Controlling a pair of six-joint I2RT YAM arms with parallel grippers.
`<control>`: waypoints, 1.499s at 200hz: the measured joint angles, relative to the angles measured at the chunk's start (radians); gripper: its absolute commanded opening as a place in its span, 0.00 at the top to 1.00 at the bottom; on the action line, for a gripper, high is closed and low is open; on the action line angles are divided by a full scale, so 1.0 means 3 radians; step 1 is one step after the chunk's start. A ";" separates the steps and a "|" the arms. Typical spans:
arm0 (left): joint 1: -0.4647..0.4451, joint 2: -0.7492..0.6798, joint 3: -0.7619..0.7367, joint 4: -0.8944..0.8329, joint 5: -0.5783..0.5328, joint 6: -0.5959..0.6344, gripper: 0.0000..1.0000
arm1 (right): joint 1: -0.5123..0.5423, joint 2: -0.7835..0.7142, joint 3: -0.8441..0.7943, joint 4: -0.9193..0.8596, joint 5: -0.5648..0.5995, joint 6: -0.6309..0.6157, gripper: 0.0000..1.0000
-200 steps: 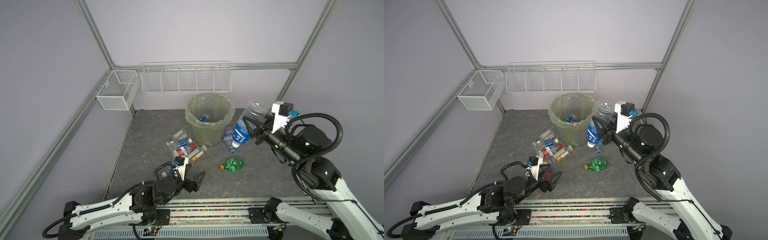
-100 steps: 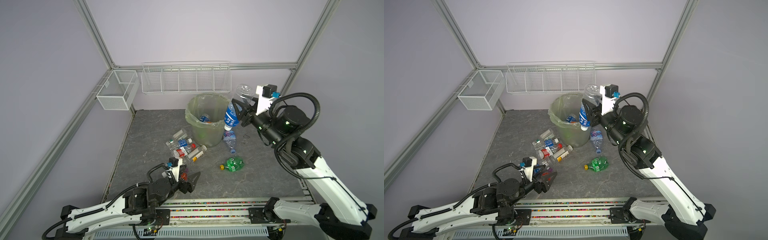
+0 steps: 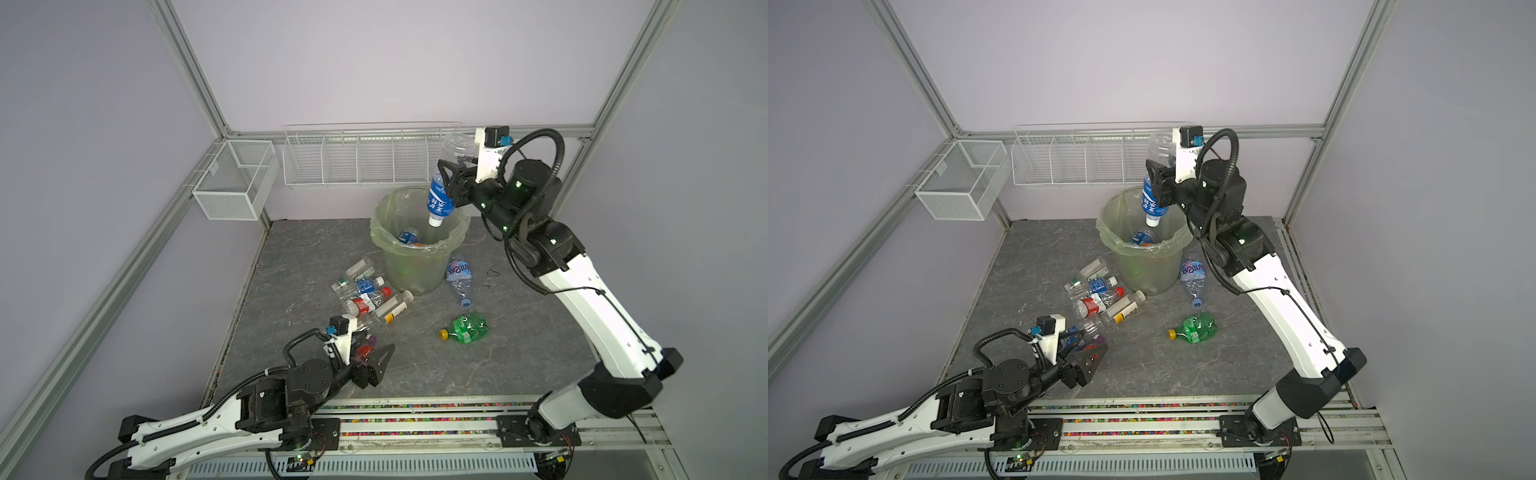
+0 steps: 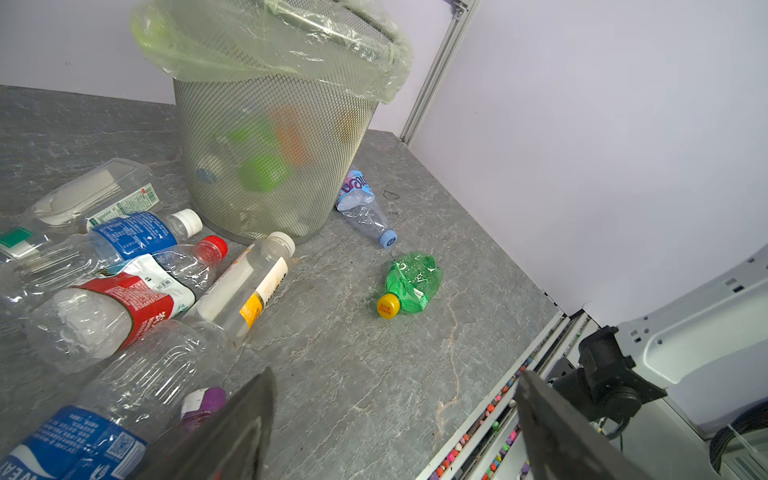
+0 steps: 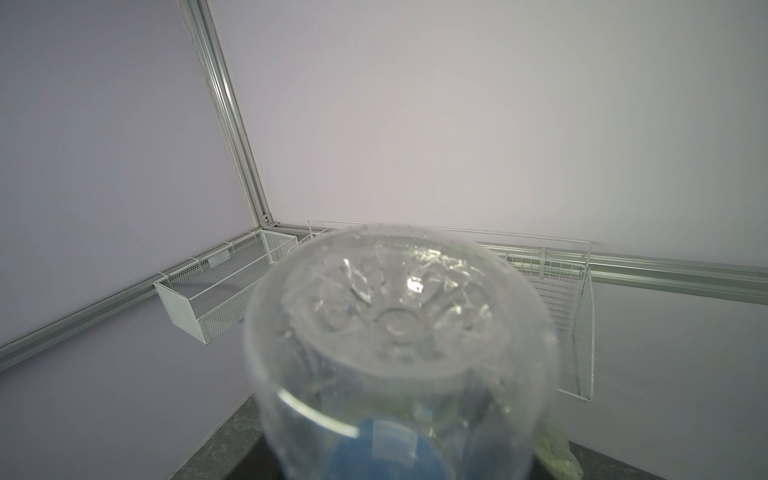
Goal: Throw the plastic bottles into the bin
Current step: 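Lift the clear bottle with the right gripper and carry it over the bin, then open the right gripper to drop the bottle into the bin, then draw the right gripper back while the left gripper reaches toward the red-labelled bottle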
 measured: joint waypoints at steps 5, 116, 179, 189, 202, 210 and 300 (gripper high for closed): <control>0.0000 0.0000 0.0000 -0.0004 -0.0001 -0.0001 0.11 | -0.0005 0.0078 0.0066 -0.0017 -0.0013 0.0008 0.91; 0.0000 -0.0075 0.0000 -0.0163 -0.0039 -0.0013 0.11 | 0.0005 -0.0067 -0.0702 -0.0300 0.0093 -0.0069 0.12; 0.0000 0.0112 0.0028 -0.0214 -0.0122 -0.0037 0.11 | 0.0005 -0.1006 -0.1342 0.0009 0.0198 -0.0038 0.12; 0.0000 0.0149 0.0052 -0.0243 -0.0153 -0.0052 0.10 | 0.0005 -0.1128 -0.1479 0.0005 0.0216 -0.0019 0.12; 0.0000 0.0192 0.0098 -0.0309 -0.0212 -0.0085 0.10 | 0.0009 -0.1268 -0.1639 -0.0031 0.0240 0.0017 0.12; 0.0000 0.0212 0.0122 -0.0343 -0.0254 -0.0106 0.09 | 0.0011 -0.1353 -0.1731 -0.0078 0.0259 0.0038 0.12; 0.0449 0.0894 0.0444 -0.1088 -0.0184 -0.0799 0.06 | 0.0014 -0.2221 -0.2419 -0.0755 0.0551 0.0263 0.12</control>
